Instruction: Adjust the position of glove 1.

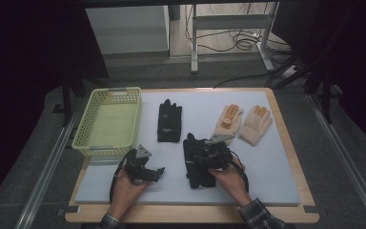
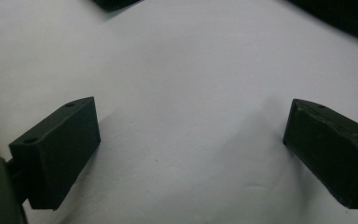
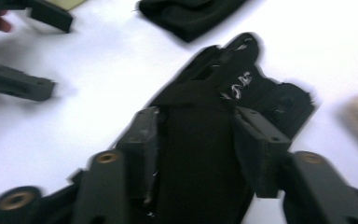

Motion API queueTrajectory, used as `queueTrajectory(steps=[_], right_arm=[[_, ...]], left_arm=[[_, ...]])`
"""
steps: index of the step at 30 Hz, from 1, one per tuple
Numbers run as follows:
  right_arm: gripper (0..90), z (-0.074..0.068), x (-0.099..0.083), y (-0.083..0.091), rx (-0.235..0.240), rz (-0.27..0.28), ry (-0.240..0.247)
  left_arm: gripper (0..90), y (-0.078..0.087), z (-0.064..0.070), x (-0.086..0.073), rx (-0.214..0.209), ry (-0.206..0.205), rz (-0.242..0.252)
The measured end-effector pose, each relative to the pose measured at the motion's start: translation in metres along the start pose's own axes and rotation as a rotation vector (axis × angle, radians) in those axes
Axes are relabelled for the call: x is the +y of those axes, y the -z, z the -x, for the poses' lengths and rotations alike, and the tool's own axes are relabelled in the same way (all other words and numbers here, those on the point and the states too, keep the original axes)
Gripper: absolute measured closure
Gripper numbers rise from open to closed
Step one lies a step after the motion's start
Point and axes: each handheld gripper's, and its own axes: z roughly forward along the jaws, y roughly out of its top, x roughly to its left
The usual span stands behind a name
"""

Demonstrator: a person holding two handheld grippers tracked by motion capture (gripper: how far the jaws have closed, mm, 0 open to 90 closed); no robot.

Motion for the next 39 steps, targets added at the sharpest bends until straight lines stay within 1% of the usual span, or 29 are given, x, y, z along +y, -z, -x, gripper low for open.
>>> queueTrajectory(steps=[1, 2, 3, 4, 5, 6, 7, 8, 9, 11, 12, 15, 18, 20, 23, 25, 27, 28, 30, 31, 32, 33, 36, 39], right_arm=[[48.6, 0.000, 0.000, 0.000, 0.000, 0.000, 0.000], [45.6, 0.006, 0.001, 0.008, -0.014, 0.020, 0.000], [45.6, 0.008, 0.001, 0.012, -0.017, 0.023, -0.002], [45.6, 0.008, 0.001, 0.012, -0.017, 0.023, -0.002], [46.5, 0.011, 0.001, 0.016, -0.026, 0.028, 0.001], [55.2, 0.018, -0.004, 0.026, -0.050, 0.021, 0.003], [59.1, 0.019, -0.006, 0.028, -0.053, 0.016, 0.003], [59.1, 0.019, -0.006, 0.028, -0.053, 0.016, 0.003], [72.4, 0.025, -0.016, 0.034, -0.064, 0.003, -0.005], [77.3, 0.028, -0.025, 0.036, -0.066, -0.018, -0.011], [78.3, 0.029, -0.032, 0.036, -0.063, -0.030, -0.012], [78.3, 0.028, -0.044, 0.036, -0.039, -0.037, -0.012], [77.8, 0.022, -0.050, 0.035, -0.022, -0.039, 0.009], [77.6, 0.017, -0.052, 0.034, -0.013, -0.037, 0.014], [77.6, 0.010, -0.054, 0.033, -0.011, -0.030, 0.027], [77.6, 0.007, -0.055, 0.031, 0.010, -0.032, 0.019], [77.6, 0.005, -0.055, 0.031, 0.017, -0.031, 0.022], [77.6, 0.001, -0.056, 0.029, 0.028, -0.036, 0.029], [77.6, -0.001, -0.055, 0.029, 0.046, -0.036, 0.027], [77.1, -0.001, -0.054, 0.030, 0.042, -0.034, 0.039], [75.8, -0.001, -0.052, 0.032, 0.020, -0.029, 0.054], [75.0, 0.000, -0.051, 0.033, 0.015, -0.023, 0.056], [73.0, 0.007, -0.045, 0.036, 0.012, -0.007, 0.037], [70.6, 0.012, -0.038, 0.035, 0.009, 0.002, 0.033]], left_arm=[[3.8, 0.000, 0.000, 0.000, 0.000, 0.000, 0.000], [3.8, 0.000, 0.000, 0.000, 0.000, 0.000, -0.001], [3.8, 0.000, 0.000, 0.000, 0.000, 0.001, 0.000], [3.8, 0.000, 0.000, 0.000, 0.000, 0.001, 0.000], [3.8, 0.000, 0.000, 0.000, 0.000, 0.003, 0.002], [3.8, 0.000, 0.000, 0.000, 0.000, 0.003, 0.002], [3.8, 0.000, 0.000, 0.000, 0.000, 0.003, 0.002], [3.8, 0.000, 0.000, 0.000, 0.000, 0.003, 0.002], [3.8, 0.000, 0.000, 0.000, 0.000, 0.000, -0.001], [3.8, 0.000, 0.000, 0.000, 0.000, -0.001, -0.001], [3.8, 0.000, 0.000, 0.000, 0.000, 0.000, -0.001], [3.8, 0.000, 0.000, 0.000, 0.000, 0.001, 0.000], [3.8, 0.000, 0.000, 0.000, 0.000, 0.001, 0.000], [3.8, 0.000, 0.000, 0.000, 0.000, 0.001, 0.000], [3.8, 0.000, 0.000, 0.000, 0.000, 0.001, 0.001], [3.8, 0.000, 0.000, 0.000, 0.000, 0.000, 0.000], [3.8, 0.000, 0.000, 0.000, 0.000, 0.000, 0.000], [3.8, 0.000, 0.000, 0.000, 0.000, 0.000, 0.000], [3.8, 0.000, 0.000, 0.000, 0.000, 0.000, 0.000], [3.8, 0.000, 0.000, 0.000, 0.000, 0.000, 0.000], [3.8, 0.000, 0.000, 0.000, 0.000, 0.000, 0.000], [3.8, 0.000, 0.000, 0.000, 0.000, 0.000, 0.000], [3.8, 0.000, 0.000, 0.000, 0.000, 0.000, 0.000], [3.8, 0.000, 0.000, 0.000, 0.000, 0.000, -0.001]])
